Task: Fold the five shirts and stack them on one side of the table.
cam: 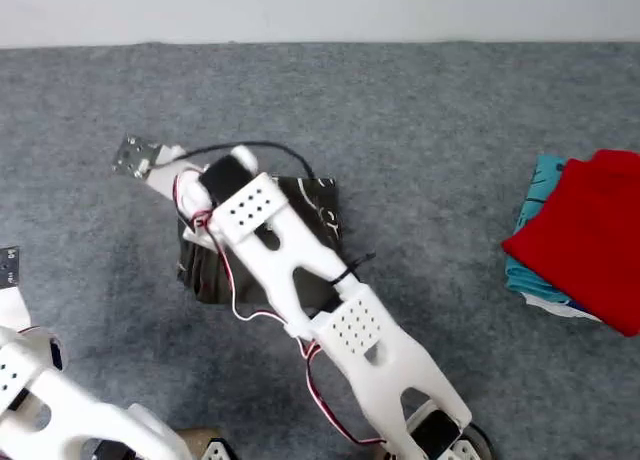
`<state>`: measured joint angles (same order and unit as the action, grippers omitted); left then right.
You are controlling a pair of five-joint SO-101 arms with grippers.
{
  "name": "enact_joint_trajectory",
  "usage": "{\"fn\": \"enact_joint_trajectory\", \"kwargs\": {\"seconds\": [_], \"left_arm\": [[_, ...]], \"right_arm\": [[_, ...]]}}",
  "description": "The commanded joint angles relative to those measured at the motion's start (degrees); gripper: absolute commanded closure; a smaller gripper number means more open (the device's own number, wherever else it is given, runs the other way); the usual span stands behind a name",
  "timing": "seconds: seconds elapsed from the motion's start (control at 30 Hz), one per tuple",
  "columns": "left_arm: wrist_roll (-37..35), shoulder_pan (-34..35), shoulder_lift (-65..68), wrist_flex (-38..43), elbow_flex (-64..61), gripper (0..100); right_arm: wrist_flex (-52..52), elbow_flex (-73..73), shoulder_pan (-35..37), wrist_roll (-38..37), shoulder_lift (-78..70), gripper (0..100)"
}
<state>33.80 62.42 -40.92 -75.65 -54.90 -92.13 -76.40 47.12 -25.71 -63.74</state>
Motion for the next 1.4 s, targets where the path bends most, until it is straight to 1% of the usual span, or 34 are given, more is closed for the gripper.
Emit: {"fn": "enact_joint_trajectory", "kwargs": {"seconds": [0.0, 0.1, 0.23, 0.4, 0.67, 0.77, 0.93, 1.07, 1.27, 1.37], "left_arm": [[0.4, 0.5, -1.7, -0.3, 0.7, 98], [0.4, 0.5, -1.7, -0.3, 0.7, 98], [0.4, 0.4, -1.7, -0.1, 0.7, 98], [0.4, 0.2, -1.7, 0.1, 0.7, 98], [0.4, 0.1, -1.7, 0.1, 0.7, 98], [0.4, 0.1, -1.7, 0.1, 0.7, 98], [0.4, 0.1, -1.7, 0.1, 0.7, 98], [0.4, 0.1, -1.7, 0.1, 0.7, 98], [0.4, 0.1, -1.7, 0.1, 0.6, 98], [0.4, 0.1, -1.7, 0.1, 0.6, 98]], "right_arm": [[8.2, -2.0, 1.6, -0.7, -2.6, 98.4], [13.1, -2.0, 3.2, -0.7, -3.9, 98.4], [12.8, -3.4, 4.5, -0.7, -1.5, 98.4], [5.7, -9.0, 4.8, -0.7, 2.9, 98.4], [-11.1, -11.4, 3.7, -0.4, 6.6, 98.7], [-10.8, -9.1, 1.9, 1.7, 7.4, 98.7], [-10.7, -1.3, 2.2, 2.5, 6.4, 98.8], [-10.1, 4.2, 5.0, 2.5, 3.9, 98.6], [-4.3, 4.3, 10.7, 2.3, 2.2, 98.7], [-2.5, 4.3, 11.2, 2.3, 4.7, 98.7]]}}
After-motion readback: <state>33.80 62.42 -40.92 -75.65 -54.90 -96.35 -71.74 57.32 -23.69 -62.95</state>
